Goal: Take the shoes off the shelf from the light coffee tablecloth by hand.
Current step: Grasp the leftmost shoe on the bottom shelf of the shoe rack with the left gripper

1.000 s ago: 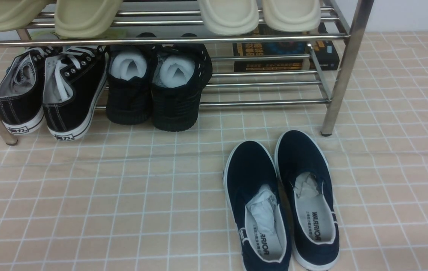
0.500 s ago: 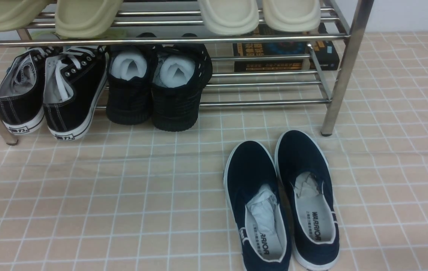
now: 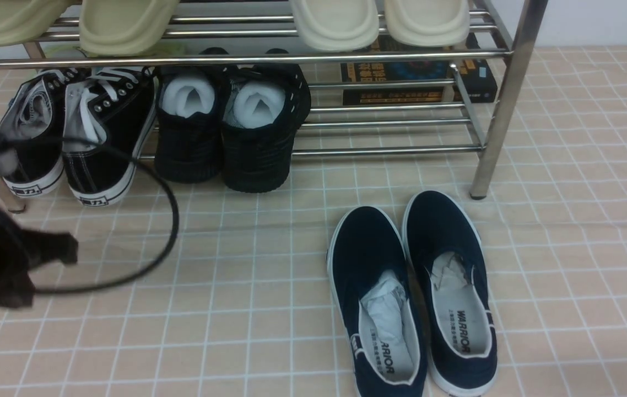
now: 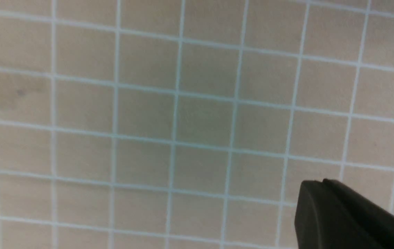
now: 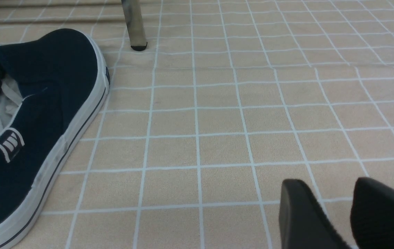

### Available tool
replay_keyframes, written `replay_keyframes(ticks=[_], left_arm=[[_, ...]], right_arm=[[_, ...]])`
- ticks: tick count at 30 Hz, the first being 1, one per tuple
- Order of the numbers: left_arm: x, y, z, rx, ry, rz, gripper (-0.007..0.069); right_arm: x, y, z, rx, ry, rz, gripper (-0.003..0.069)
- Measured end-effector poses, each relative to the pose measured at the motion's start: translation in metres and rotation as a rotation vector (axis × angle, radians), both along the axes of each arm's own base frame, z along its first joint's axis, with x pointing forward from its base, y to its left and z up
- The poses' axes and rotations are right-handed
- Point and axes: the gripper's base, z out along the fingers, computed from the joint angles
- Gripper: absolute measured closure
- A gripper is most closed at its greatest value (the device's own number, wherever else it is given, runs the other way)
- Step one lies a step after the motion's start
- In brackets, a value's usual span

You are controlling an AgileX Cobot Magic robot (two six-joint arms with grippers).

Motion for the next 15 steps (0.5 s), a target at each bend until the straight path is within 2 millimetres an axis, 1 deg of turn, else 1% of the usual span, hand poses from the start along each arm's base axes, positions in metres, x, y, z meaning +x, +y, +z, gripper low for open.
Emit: replay_keyframes(ticks=[1,2,3,5,8,10,12,13,14,15], left_arm=[[0.007,0.003,0.003,0.039,-0.006,0.005,0.0623],[0.014,0.008,0.01,0.095,-0.027,0.025,0.0623],[0.015,0.01,0.012,0.116,-0.028,0.028,0.0623],[0.028,0.019,0.024,0.205,-0.041,0.086,0.0619],[0.04,0.024,0.035,0.255,-0.033,0.112,0.0613],[0.047,0.029,0.039,0.245,-0.026,0.127,0.0612],[0.057,0.041,0.041,0.191,-0.02,0.164,0.061],[0.061,0.052,0.039,0.147,-0.009,0.199,0.061],[0.061,0.052,0.039,0.147,-0.009,0.199,0.061],[0.065,0.068,0.035,0.097,0.003,0.252,0.061]], right_arm=[[0.0,0.0,0.0,0.0,0.0,0.0,0.042],[0.0,0.0,0.0,0.0,0.0,0.0,0.042],[0.0,0.0,0.0,-0.001,0.0,0.0,0.042],[0.0,0.0,0.0,-0.001,0.0,0.0,0.042],[0.0,0.0,0.0,-0.001,0.0,0.0,0.042],[0.0,0.0,0.0,-0.001,0.0,0.0,0.042],[0.0,0.0,0.0,-0.001,0.0,0.0,0.042],[0.0,0.0,0.0,-0.001,0.0,0.0,0.042],[0.0,0.0,0.0,-0.001,0.0,0.0,0.042],[0.0,0.0,0.0,-0.001,0.0,0.0,0.042]])
